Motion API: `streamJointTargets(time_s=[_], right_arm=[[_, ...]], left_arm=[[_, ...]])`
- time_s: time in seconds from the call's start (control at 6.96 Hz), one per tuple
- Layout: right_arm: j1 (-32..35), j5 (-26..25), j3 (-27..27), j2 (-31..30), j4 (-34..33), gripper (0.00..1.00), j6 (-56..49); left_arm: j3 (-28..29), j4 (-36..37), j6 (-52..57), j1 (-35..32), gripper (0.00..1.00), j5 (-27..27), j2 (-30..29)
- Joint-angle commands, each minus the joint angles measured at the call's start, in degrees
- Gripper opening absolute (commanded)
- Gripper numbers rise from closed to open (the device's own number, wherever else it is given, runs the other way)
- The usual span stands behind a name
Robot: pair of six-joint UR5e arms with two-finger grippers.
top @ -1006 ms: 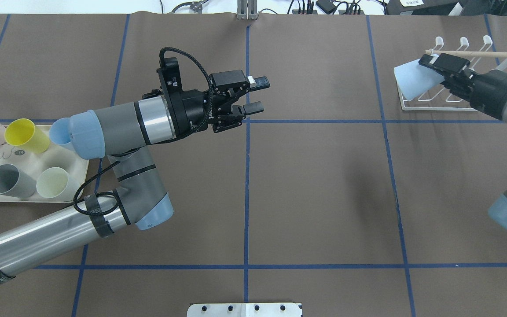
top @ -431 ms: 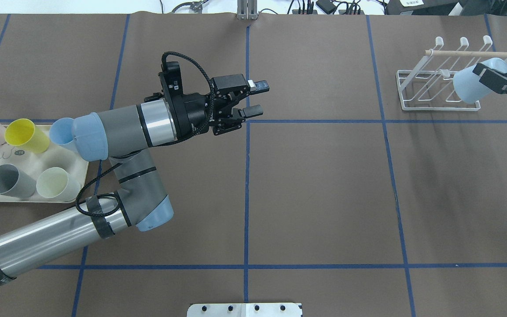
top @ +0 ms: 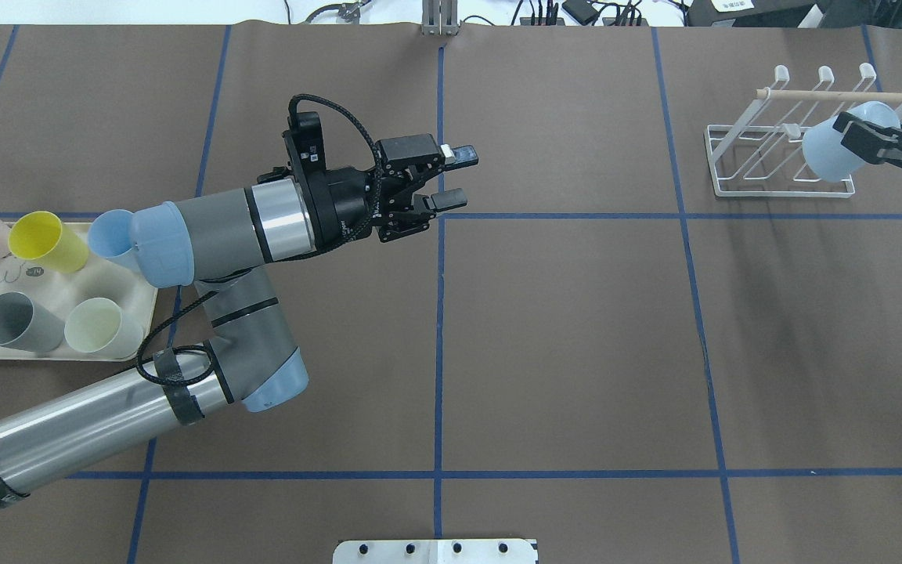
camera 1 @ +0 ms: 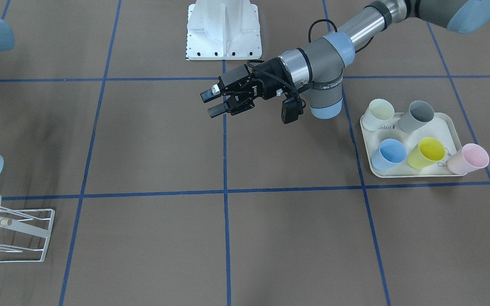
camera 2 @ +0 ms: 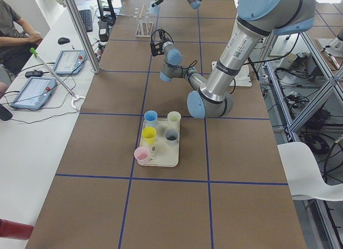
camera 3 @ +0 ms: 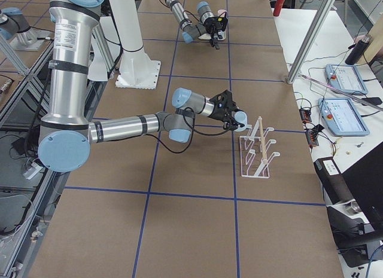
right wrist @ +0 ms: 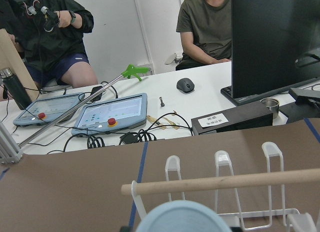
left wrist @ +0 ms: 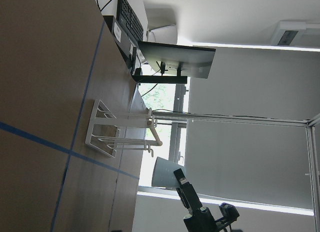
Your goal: Transfer IKEA cup to right arm and place on rack
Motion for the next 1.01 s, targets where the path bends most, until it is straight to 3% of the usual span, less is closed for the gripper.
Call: streamJointTargets(time_s=[0.0, 0.86], right_arm=[[-0.03, 0.25, -1.17, 1.87, -2.39, 0.0, -1.3], [0.05, 2.96, -3.99, 3.72, -1.95, 0.0, -1.75]], left_arm=[[0.25, -0.03, 0.0, 0.0, 0.77, 0.0, -0.07], [0.95, 0.06, 0.0, 0.18, 0.77, 0.09, -0.16]])
